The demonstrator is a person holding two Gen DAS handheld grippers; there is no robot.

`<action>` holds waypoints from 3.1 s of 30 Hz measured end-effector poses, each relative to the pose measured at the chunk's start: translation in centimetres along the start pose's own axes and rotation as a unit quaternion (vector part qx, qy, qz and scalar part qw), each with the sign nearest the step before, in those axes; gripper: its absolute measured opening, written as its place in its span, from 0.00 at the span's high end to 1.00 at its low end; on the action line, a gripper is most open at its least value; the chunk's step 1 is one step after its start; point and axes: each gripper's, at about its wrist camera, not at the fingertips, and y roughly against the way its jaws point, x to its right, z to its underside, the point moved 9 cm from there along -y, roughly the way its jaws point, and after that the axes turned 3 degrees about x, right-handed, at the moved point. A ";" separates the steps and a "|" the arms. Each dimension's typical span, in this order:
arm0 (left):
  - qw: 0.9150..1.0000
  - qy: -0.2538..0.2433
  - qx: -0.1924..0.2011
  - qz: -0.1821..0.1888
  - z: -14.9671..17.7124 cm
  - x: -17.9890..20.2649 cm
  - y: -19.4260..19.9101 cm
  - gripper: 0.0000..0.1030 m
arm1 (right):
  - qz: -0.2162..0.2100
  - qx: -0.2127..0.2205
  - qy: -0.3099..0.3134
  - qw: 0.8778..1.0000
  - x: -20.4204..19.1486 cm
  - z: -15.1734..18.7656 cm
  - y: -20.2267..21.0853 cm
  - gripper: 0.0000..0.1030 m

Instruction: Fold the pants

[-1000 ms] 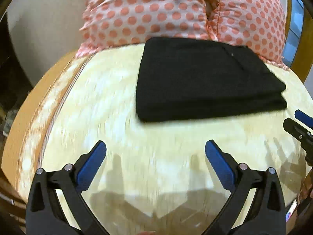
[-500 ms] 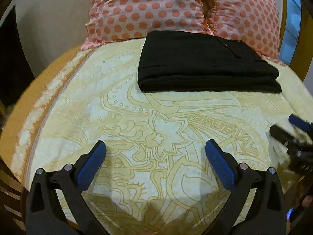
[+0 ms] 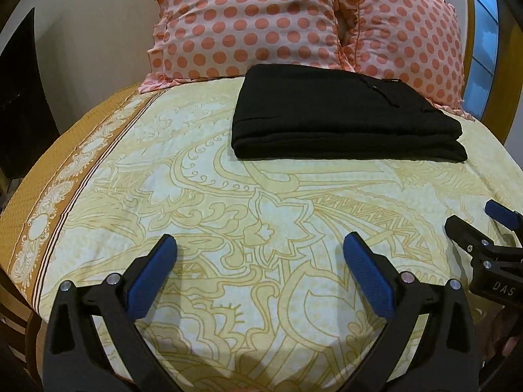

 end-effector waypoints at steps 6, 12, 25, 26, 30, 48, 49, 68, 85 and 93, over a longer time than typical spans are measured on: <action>1.000 -0.002 0.000 0.004 -0.1 -0.1 0.0 0.02 | 0.000 0.004 0.000 1.000 0.0 0.0 0.0 0.01; 1.000 -0.002 -0.002 0.004 -0.1 0.1 0.0 0.02 | 0.000 0.005 0.000 1.000 0.1 0.0 0.0 0.01; 1.000 -0.004 -0.002 0.007 0.0 0.3 -0.2 0.02 | 0.001 0.012 -0.001 1.000 0.0 -0.1 0.1 0.01; 1.000 -0.004 -0.002 0.007 0.0 0.3 -0.2 0.02 | 0.001 0.012 -0.001 1.000 0.0 -0.1 0.1 0.01; 1.000 -0.004 -0.002 0.007 -0.1 0.2 -0.2 0.02 | 0.001 0.012 -0.001 1.000 0.0 -0.1 0.1 0.01; 1.000 -0.005 -0.001 0.008 -0.1 0.1 -0.2 0.02 | 0.003 0.013 -0.002 1.000 -0.2 -0.1 0.1 0.01; 1.000 -0.004 -0.001 0.008 -0.1 0.1 -0.2 0.02 | 0.003 0.014 -0.002 1.000 -0.2 -0.1 0.1 0.01; 1.000 -0.004 -0.001 0.007 -0.1 0.3 -0.2 0.02 | 0.005 0.014 -0.004 1.000 -0.3 0.0 0.1 0.01; 1.000 -0.004 -0.002 0.008 -0.1 0.3 -0.2 0.02 | 0.007 0.015 -0.005 1.000 -0.3 0.0 0.1 0.01; 1.000 -0.004 -0.001 0.008 -0.1 0.3 -0.2 0.02 | 0.008 0.015 -0.006 1.000 -0.4 0.0 0.0 0.01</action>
